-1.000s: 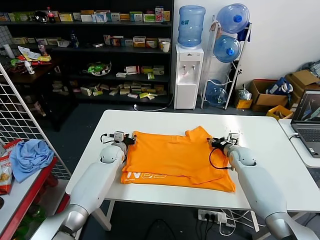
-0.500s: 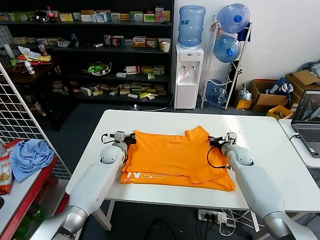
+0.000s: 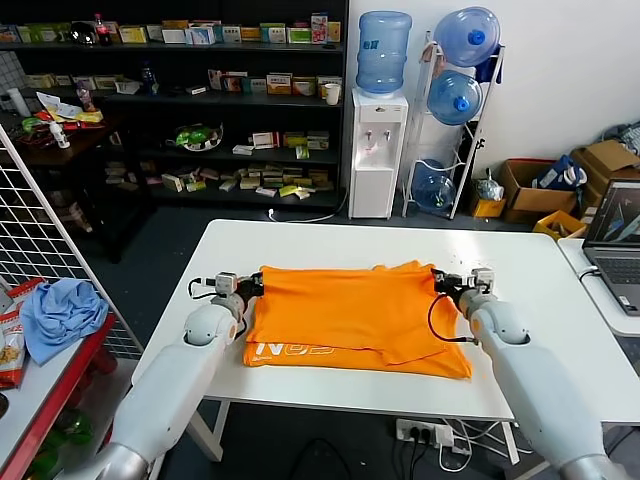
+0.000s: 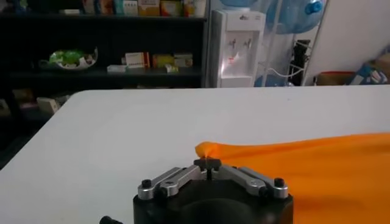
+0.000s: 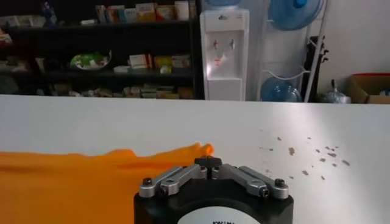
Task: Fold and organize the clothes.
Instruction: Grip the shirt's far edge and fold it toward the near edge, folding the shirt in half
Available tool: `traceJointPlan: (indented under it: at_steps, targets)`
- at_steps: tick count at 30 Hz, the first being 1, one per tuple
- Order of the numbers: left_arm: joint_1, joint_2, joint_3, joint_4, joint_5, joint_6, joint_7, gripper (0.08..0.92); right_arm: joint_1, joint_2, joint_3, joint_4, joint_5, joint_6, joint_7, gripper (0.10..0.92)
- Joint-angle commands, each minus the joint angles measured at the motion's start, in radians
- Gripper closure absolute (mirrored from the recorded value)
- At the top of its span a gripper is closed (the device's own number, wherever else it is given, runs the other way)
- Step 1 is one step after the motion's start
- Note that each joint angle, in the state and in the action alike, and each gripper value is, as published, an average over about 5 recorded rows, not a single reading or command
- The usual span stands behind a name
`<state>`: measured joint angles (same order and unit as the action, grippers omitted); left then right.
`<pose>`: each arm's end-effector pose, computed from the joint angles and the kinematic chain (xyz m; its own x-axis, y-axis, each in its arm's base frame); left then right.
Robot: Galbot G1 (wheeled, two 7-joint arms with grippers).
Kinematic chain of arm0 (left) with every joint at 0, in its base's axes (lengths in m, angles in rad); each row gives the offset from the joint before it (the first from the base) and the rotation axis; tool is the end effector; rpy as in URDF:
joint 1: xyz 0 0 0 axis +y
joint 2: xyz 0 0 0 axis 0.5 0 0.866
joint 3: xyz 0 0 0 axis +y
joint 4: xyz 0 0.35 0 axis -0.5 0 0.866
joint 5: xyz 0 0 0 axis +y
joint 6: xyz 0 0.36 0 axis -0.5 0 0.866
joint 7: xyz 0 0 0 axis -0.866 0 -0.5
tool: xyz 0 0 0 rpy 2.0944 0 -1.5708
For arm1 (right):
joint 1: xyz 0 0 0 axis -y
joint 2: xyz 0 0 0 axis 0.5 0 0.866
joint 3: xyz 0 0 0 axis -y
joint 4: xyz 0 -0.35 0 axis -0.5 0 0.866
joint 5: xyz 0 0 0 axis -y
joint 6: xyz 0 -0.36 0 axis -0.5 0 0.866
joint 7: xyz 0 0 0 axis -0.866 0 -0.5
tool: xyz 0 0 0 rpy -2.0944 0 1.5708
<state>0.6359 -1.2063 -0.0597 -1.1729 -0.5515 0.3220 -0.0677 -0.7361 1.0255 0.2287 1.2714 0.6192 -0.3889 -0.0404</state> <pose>0.4761 0.0358 -0.3491 -0.8780 0.1748 0.4457 0.1828 0.9828 -0.0252 0.4486 -0.1511 -0.3199 -0.8761 -0.1227 0.4662 -0.1184 0.9922 0.0386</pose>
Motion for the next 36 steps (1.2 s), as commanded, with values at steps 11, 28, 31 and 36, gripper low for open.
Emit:
traceJointPlan:
  at_steps: [11, 28, 31, 36]
  targets:
    - [0.375, 0.204, -0.056, -0.555, -0.131, 0.029, -0.048, 0.910, -0.618, -0.196, 0.162, 0.642, -0.035, -0.035, 0.153, 0.901]
    - [0.363, 0.155, -0.034, -0.426, -0.092, -0.011, -0.062, 0.741, -0.601, -0.165, 0.160, 0.592, -0.052, -0.046, 0.192, 0.671]
    - [0.359, 0.158, -0.040, -0.415, -0.101, 0.000, -0.062, 0.655, -0.594, -0.169, 0.161, 0.602, -0.039, -0.049, 0.197, 0.585]
    - [0.359, 0.148, -0.047, -0.386, -0.126, 0.025, -0.066, 0.507, -0.583, -0.169, 0.154, 0.610, -0.028, -0.056, 0.203, 0.438]
